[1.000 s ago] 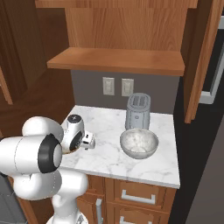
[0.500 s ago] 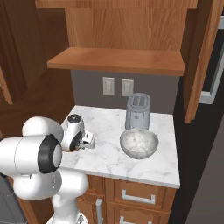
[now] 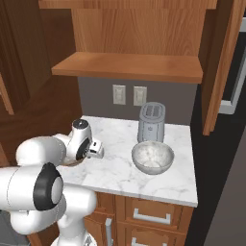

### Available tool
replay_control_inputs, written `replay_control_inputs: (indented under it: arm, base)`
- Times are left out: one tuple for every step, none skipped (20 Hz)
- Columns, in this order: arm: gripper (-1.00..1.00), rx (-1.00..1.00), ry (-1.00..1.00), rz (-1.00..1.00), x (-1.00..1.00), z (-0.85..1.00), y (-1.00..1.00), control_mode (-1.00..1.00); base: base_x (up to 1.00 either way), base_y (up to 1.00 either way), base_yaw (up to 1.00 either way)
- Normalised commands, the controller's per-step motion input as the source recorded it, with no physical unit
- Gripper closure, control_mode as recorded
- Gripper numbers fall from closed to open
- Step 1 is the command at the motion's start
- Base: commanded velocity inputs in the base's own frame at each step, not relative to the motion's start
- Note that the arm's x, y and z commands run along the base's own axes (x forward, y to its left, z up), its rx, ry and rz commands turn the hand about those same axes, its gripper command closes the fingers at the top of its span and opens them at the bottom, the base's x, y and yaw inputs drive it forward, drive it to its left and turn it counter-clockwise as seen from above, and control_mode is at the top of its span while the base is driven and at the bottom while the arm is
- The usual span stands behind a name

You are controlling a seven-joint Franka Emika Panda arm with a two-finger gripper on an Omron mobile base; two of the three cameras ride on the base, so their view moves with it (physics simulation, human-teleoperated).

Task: Pick up the bowls on the counter and stack them on top of one another in the open cabinet. Place the smaller bowl on top of the larger bowl.

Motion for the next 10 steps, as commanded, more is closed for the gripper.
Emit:
replay_control_inputs:
  arm:
    - [1.0,0.01,0.0,-0.06,0.0,0.74,0.0,-1.0]
    - [1.0,0.0,0.0,-0.07,-0.02,0.72,-0.04,-1.0]
    - [1.0,0.01,0.0,-0.07,-0.05,0.73,-0.08,-1.0]
    - [1.0,0.0,0.0,-0.08,-0.09,0.69,-0.12,-1.0]
    - [1.0,0.0,0.0,-0.08,-0.11,0.65,-0.15,-1.0]
    - [1.0,0.0,0.0,-0.09,-0.1,0.69,-0.17,-1.0]
    - [1.0,0.0,0.0,-0.09,-0.09,0.72,-0.17,-1.0]
    - [1.0,0.0,0.0,-0.09,-0.12,0.74,-0.2,-1.0]
    - [1.0,0.0,0.0,-0.09,-0.12,0.65,-0.21,-1.0]
    - [1.0,0.0,0.0,-0.1,-0.14,0.57,-0.28,-1.0]
  base:
    - [0.0,0.0,0.0]
    - [0.0,0.0,0.0]
    - [0.0,0.0,0.0]
    - [0.0,0.0,0.0]
    - [0.0,0.0,0.0]
    - [0.0,0.0,0.0]
    - [0.0,0.0,0.0]
    - [0.0,0.0,0.0]
    - [0.0,0.0,0.0]
    - [0.0,0.0,0.0]
